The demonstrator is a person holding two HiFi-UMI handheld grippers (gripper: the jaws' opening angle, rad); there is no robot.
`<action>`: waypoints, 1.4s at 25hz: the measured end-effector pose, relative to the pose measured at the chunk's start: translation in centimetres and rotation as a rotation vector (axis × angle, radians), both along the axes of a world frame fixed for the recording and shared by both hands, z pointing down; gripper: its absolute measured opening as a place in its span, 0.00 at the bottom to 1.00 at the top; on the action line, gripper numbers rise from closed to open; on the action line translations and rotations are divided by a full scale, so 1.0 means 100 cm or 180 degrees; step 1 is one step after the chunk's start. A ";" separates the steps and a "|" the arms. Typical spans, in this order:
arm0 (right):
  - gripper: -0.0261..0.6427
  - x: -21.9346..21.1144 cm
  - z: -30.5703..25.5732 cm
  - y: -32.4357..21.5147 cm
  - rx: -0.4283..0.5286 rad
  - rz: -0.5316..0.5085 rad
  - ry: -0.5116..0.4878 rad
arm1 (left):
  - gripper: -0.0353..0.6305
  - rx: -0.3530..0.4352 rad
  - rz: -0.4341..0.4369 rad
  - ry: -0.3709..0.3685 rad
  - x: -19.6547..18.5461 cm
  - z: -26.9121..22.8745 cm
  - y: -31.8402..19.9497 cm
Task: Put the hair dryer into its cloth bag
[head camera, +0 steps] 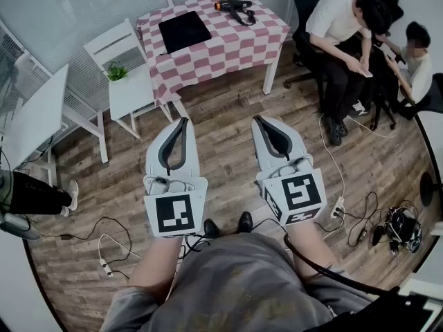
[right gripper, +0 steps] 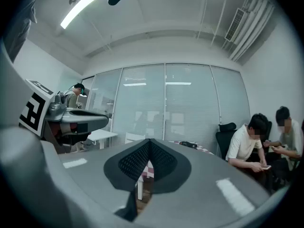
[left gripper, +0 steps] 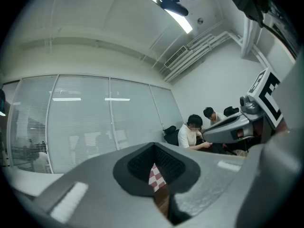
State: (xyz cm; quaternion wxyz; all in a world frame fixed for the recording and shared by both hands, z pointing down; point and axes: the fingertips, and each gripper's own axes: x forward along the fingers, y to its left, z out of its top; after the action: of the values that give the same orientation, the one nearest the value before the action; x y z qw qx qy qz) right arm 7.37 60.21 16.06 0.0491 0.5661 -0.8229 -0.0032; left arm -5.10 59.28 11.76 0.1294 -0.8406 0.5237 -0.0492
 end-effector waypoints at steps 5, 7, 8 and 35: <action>0.07 0.017 0.004 0.003 0.0001 -0.0018 -0.0022 | 0.05 0.0032 0.0002 0.0005 0.018 0.003 0.004; 0.07 0.021 0.005 0.005 0.0009 -0.0054 -0.0030 | 0.05 0.0024 -0.0012 0.0003 0.024 0.004 0.006; 0.07 0.023 0.006 0.005 0.0010 -0.0071 -0.0036 | 0.06 0.0020 -0.0026 0.0007 0.026 0.004 0.007; 0.07 0.008 0.042 -0.112 -0.0280 -0.0244 -0.0280 | 0.06 -0.0045 -0.0055 -0.0301 0.011 0.036 -0.110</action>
State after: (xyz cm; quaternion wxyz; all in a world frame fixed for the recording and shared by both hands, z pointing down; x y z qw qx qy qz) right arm 8.19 48.98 20.25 0.0376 0.5311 -0.8446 0.0559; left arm -3.99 48.32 15.31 0.1477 -0.8337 0.5239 -0.0936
